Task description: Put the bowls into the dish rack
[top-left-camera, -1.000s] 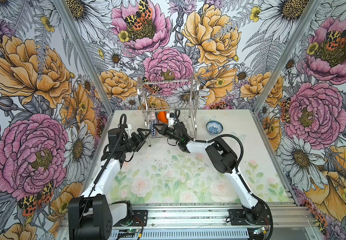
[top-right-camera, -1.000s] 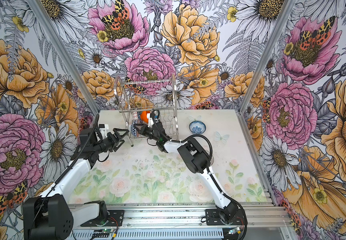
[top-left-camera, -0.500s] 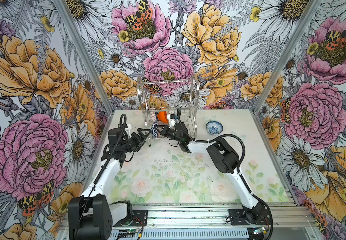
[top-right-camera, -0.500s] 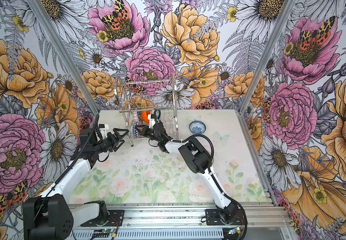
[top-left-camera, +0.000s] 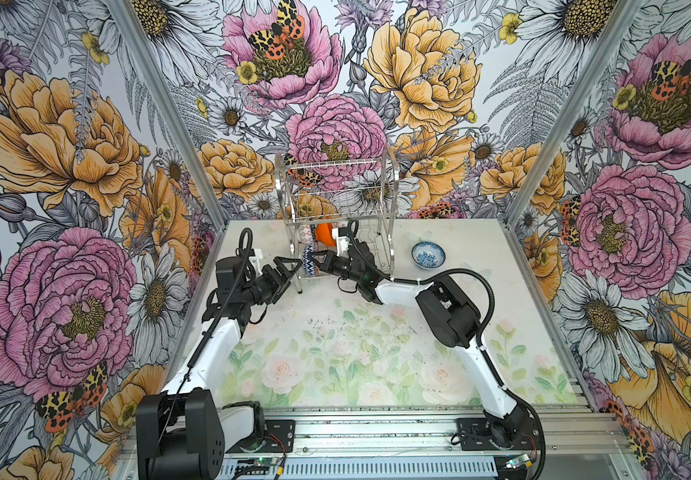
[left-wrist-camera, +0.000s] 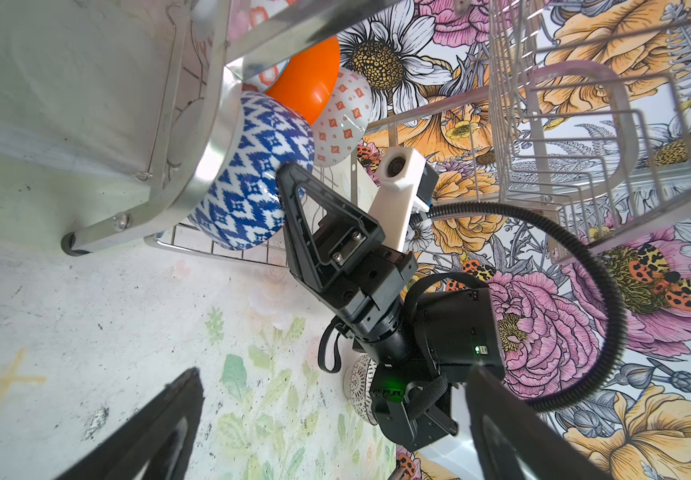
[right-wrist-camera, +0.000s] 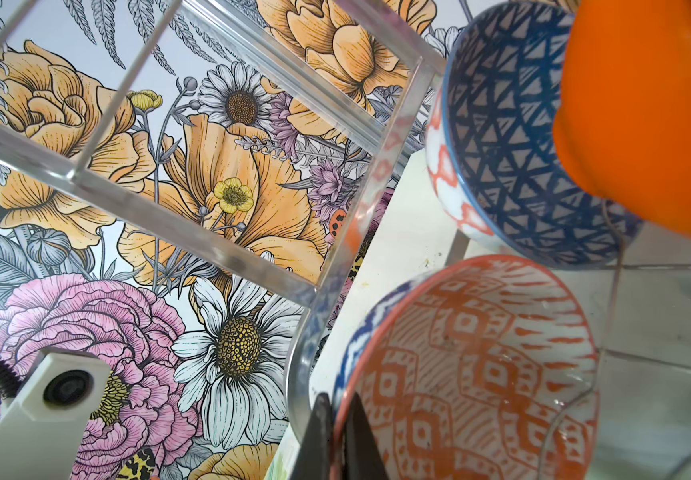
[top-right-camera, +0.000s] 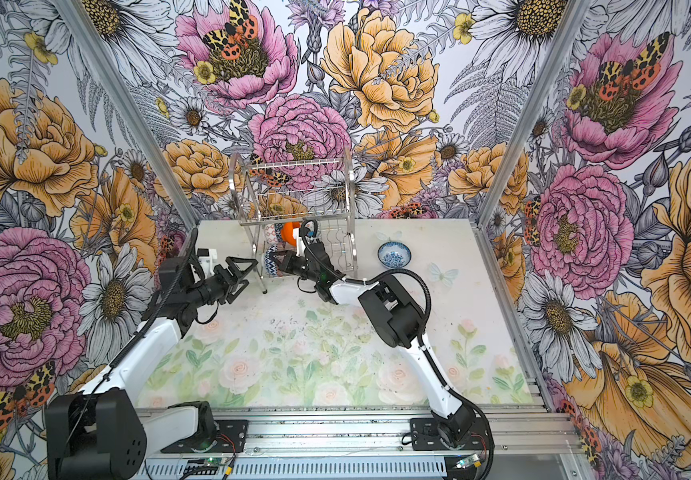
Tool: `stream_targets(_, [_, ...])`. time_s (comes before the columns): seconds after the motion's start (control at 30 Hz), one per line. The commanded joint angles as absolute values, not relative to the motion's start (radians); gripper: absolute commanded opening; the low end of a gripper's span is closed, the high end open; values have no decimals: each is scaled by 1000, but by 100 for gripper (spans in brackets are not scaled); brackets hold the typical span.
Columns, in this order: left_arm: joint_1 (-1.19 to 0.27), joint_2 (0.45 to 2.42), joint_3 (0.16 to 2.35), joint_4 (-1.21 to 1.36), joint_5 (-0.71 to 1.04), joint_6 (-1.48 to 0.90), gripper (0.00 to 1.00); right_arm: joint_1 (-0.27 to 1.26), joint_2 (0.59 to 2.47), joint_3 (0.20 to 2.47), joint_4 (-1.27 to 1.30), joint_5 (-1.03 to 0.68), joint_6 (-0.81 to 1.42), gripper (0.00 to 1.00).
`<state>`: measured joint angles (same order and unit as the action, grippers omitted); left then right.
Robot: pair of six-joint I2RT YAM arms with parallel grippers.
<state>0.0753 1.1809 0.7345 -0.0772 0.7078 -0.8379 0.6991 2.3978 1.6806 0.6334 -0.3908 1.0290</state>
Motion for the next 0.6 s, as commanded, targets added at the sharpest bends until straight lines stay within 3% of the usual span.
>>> stream_targets(0.0, [85,1184,720,-56,725,-841,99,688,2366,1701,503,-401,971,0])
stream_targets(0.57, [86,1177,716,-56,723,-844,99,744,2319,1701,341,-384,823,0])
